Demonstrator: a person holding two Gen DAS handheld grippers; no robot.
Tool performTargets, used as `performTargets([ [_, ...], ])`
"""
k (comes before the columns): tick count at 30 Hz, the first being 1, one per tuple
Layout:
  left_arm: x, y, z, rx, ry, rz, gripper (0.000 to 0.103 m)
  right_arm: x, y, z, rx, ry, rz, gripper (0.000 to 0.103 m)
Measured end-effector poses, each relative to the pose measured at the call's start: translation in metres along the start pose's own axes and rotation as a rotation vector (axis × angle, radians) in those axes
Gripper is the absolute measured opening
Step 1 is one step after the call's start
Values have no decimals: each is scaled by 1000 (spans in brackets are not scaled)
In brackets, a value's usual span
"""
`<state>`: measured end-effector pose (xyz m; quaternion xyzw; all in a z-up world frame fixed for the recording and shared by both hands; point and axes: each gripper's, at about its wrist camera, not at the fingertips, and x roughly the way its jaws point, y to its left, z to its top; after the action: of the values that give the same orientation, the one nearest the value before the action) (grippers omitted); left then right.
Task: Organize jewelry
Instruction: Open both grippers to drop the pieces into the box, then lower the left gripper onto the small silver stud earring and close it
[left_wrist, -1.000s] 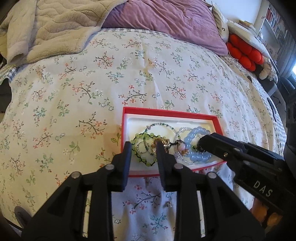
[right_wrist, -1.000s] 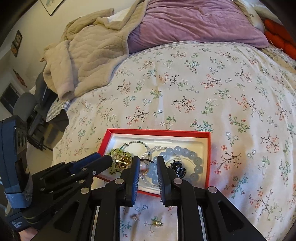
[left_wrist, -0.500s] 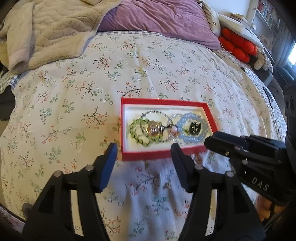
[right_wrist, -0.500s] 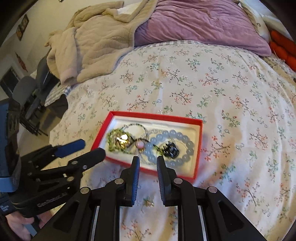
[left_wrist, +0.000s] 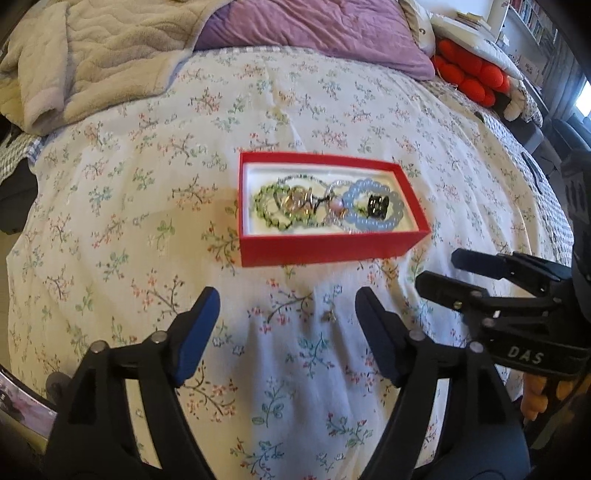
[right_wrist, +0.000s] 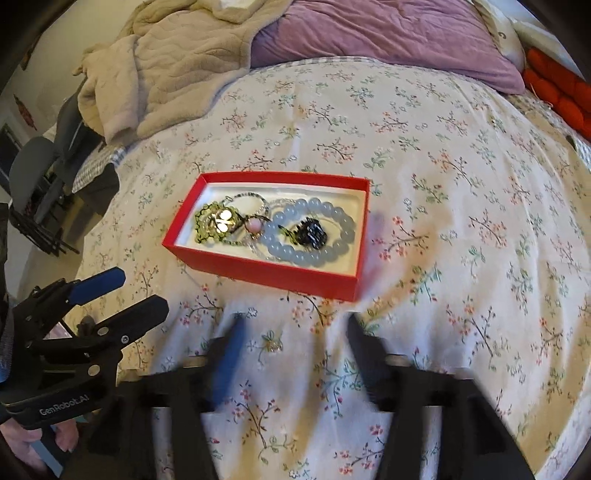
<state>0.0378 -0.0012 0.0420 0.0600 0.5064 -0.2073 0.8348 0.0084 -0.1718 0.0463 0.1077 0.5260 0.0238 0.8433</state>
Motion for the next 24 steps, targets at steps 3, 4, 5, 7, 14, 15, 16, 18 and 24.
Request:
performTargets([
  [3,4,2,-4,-12,29,8,77,-1,-1,-4,-2,13,-2,65],
  [4,6,3,-6,-15,40,10,78,0,-2,-5,1,18,-6,68],
  [5,9,4,-8,-20,59,16,78,0,-4,-6,6,23,-14,69],
  [7,16,5,-11,-26,96,29,78,1,-8,-9,26,29,-38,71],
  [14,36,8,-21,-70,181,26,78,14,-28,-16,76,97,-198,71],
  [15,37,7,-22,-71,185,19,78,14,-29,-17,74,98,-200,71],
  [16,38,5,-22,-70,187,14,78,14,-29,-17,73,99,-200,71],
  [18,40,0,-23,-67,189,5,78,15,-30,-18,70,104,-200,71],
  [24,46,-14,-20,-63,188,-26,71,17,-30,-18,63,119,-208,72],
])
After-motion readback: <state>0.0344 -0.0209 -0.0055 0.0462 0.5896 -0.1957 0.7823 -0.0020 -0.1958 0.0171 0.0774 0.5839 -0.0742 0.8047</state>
